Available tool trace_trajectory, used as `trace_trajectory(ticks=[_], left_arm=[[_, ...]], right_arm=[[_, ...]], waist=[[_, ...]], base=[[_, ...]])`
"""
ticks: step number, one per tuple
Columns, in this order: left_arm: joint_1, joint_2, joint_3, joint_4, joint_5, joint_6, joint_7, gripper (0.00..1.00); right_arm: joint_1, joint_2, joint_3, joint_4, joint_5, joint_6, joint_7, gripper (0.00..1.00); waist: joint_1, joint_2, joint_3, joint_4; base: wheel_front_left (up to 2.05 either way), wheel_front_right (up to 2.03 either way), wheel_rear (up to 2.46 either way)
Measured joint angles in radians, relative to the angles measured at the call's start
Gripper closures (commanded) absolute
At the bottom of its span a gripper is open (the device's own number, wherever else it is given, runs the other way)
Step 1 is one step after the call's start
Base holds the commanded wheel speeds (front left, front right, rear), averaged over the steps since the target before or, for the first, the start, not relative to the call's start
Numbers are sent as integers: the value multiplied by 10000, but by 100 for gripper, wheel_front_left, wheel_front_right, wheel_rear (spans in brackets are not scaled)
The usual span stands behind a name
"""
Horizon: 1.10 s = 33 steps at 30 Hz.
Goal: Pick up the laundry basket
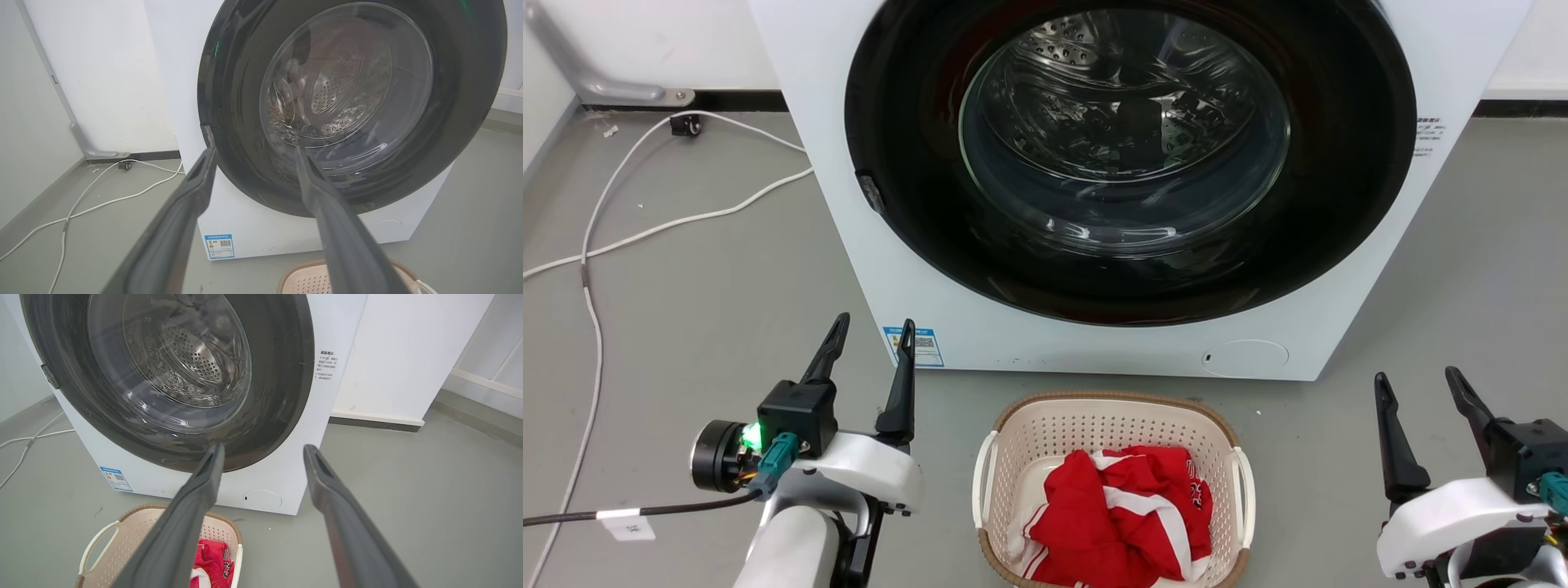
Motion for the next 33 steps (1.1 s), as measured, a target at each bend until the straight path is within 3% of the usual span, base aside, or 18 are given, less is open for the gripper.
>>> trace_trajectory(ticks=[18, 33], left_arm=[[-1, -104, -105, 301, 955, -100, -345, 0], [-28, -178, -31, 385, 913, -174, -370, 0]], right_arm=[[256, -2, -313, -320, -838, 2, -94, 0], [121, -2, -364, 117, -788, 2, -253, 0]], waist=[[0, 0, 63, 87], [0, 0, 217, 143]], base=[[0, 0, 0], [0, 0, 0]])
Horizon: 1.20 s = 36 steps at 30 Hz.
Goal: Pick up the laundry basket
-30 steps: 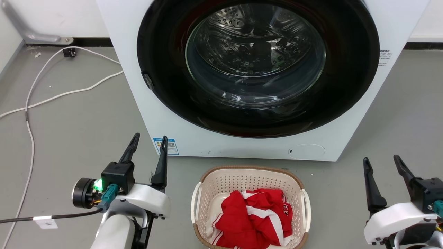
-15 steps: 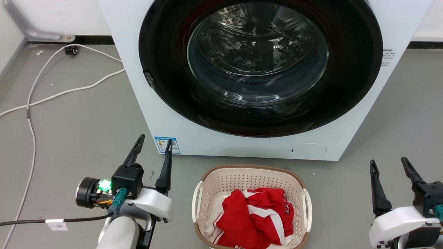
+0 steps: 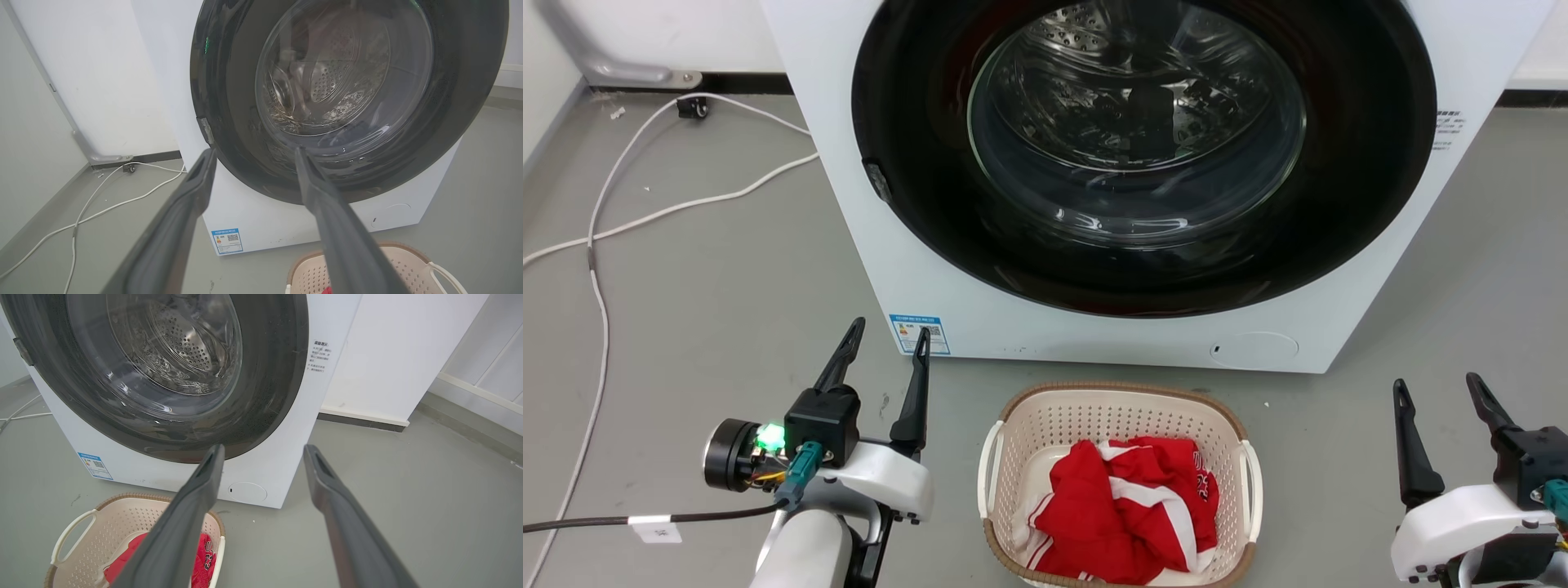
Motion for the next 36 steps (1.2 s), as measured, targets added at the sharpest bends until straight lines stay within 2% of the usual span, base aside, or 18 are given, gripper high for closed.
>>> trace_trajectory(ticks=[9, 20, 28, 36], left_arm=[[-653, -98, 178, 575, -343, -134, 0, 0], [-2384, -276, 278, 2282, -1193, -715, 416, 0], [-3658, -255, 150, 4165, -1799, -1099, 995, 0], [-4717, -276, -341, 5898, -2694, -1237, 1824, 0]], right_arm=[[-695, 2, -69, 688, 146, 0, 12, 0], [-2361, 0, 228, 2104, 127, 0, 38, 0], [-3807, -2, 834, 3883, 291, 0, 182, 0], [-5167, -2, 1678, 6209, 844, 0, 811, 0]], waist=[[0, 0, 698, -57], [1, 0, 2427, -237], [2, 0, 3817, -467], [1, 0, 4940, -786]], base=[[0, 0, 0], [0, 0, 0], [0, 0, 0], [0, 0, 0]])
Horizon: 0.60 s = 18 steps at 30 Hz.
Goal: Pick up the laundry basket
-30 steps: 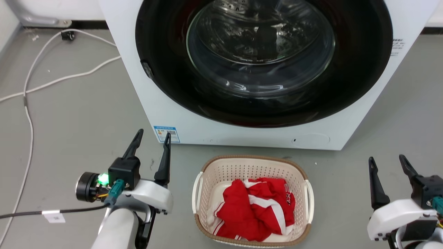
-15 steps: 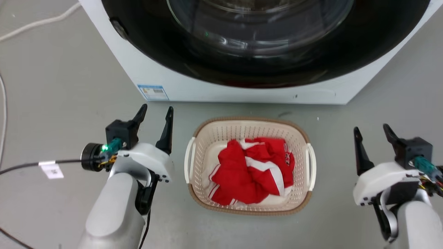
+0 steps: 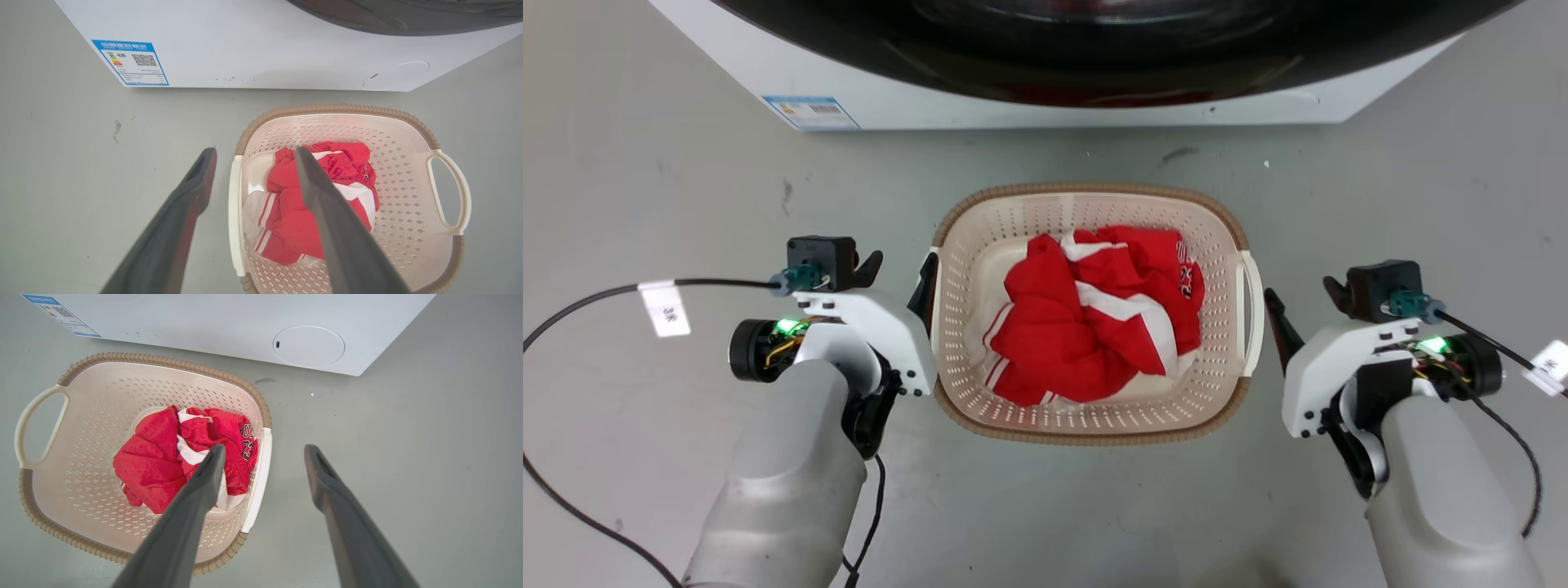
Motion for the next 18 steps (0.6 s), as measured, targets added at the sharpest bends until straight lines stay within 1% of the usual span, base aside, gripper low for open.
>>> trace_trajectory(ticks=[4, 10, 18], left_arm=[[-434, 73, -685, 472, -694, -10, 662, 0], [-1035, 520, -1567, 936, -1553, -10, 1486, 0], [-1689, 863, -2280, 1515, -2337, -10, 1883, 0]], right_arm=[[-643, 6, 360, 1104, 366, 0, 265, 0], [-1772, 4, 788, 2579, 848, 0, 357, 0], [-3071, 4, 1346, 4380, 1423, 0, 205, 0]], waist=[[0, 0, 489, -122], [0, 0, 1145, -268], [-1, 0, 1844, -409]], base=[[0, 0, 0], [0, 0, 0], [0, 0, 0]])
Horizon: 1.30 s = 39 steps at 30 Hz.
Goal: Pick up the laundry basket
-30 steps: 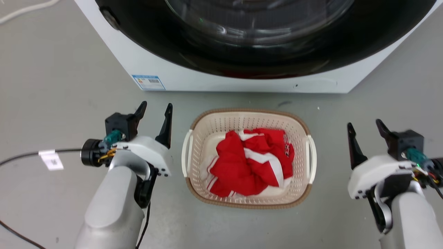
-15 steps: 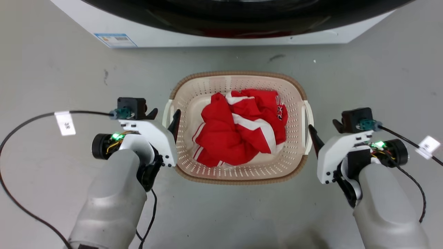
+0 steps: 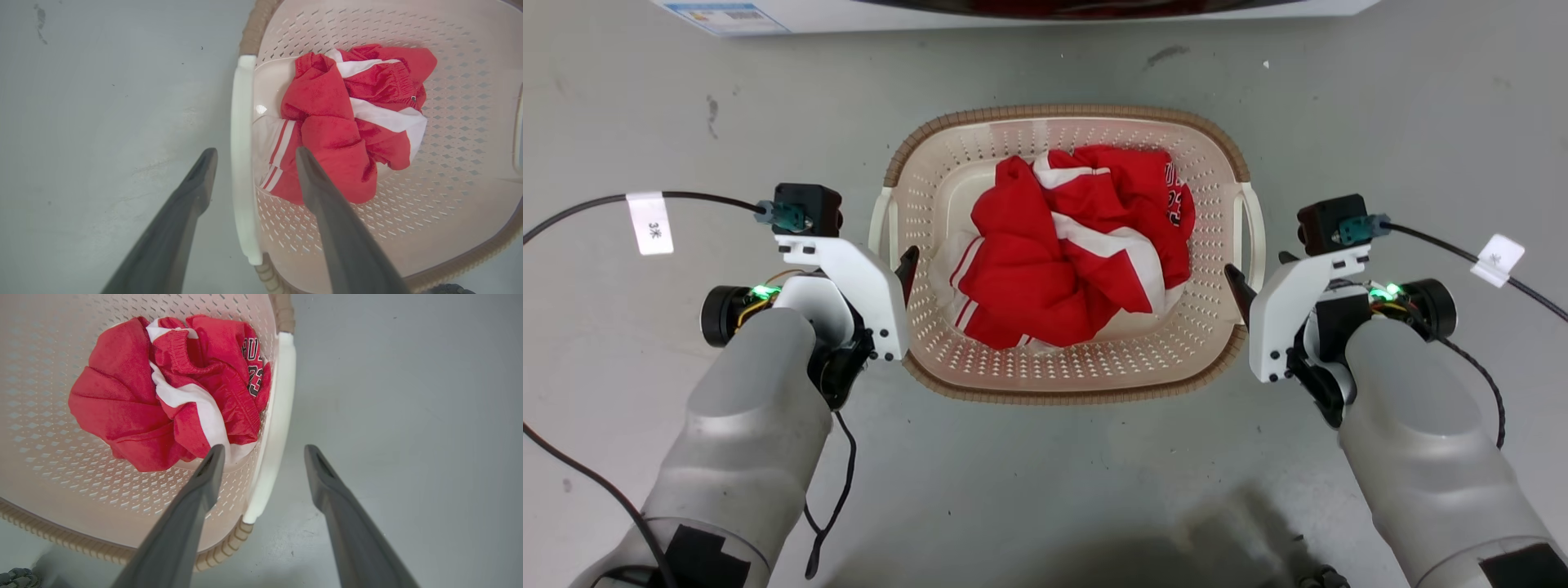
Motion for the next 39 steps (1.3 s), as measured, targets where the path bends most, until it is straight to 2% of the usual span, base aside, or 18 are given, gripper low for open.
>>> trace_trajectory(ticks=[13, 14, 15, 16, 17, 18, 31, 39], left_arm=[[-872, 100, -803, 656, -926, 0, 259, 0], [-929, 100, -884, 671, -993, 0, 291, 0], [-982, 98, -951, 681, -1060, 0, 305, 0], [-1020, 88, -988, 688, -1175, 0, 401, 0], [-1042, 38, -1143, 696, -1492, 0, 594, 54], [-1060, 56, -1204, 686, -1578, 0, 644, 99], [-1003, 324, -2265, 571, -2817, 13, 1413, 100], [-689, 297, -2803, 713, -3471, 44, 2362, 100]], right_arm=[[-1330, 0, 1151, 1672, 1198, 0, -251, 0], [-1389, -2, 1248, 1708, 1302, 0, -314, 16], [-1471, 2, 1315, 1772, 1406, 0, -345, 55], [-1558, 4, 1381, 1877, 1432, 0, -353, 69], [-1674, -10, 1622, 2017, 1816, -4, -328, 100], [-1684, -19, 1699, 2052, 1927, 0, -324, 100], [-1835, -52, 2579, 2619, 2972, -6, -328, 100], [-1563, -69, 3103, 2792, 3829, -19, 991, 100]], waist=[[0, 0, 759, -92], [0, 0, 786, -87], [0, 0, 814, -80], [0, 0, 837, -75], [0, 0, 888, -42], [0, 0, 900, -37], [0, 0, 576, -17], [-1, 0, -421, 32]], base=[[0, 0, 0], [0, 0, 0], [0, 0, 0], [0, 0, 0], [0, 0, 0], [0, 0, 0], [0, 0, 0], [0, 0, 0]])
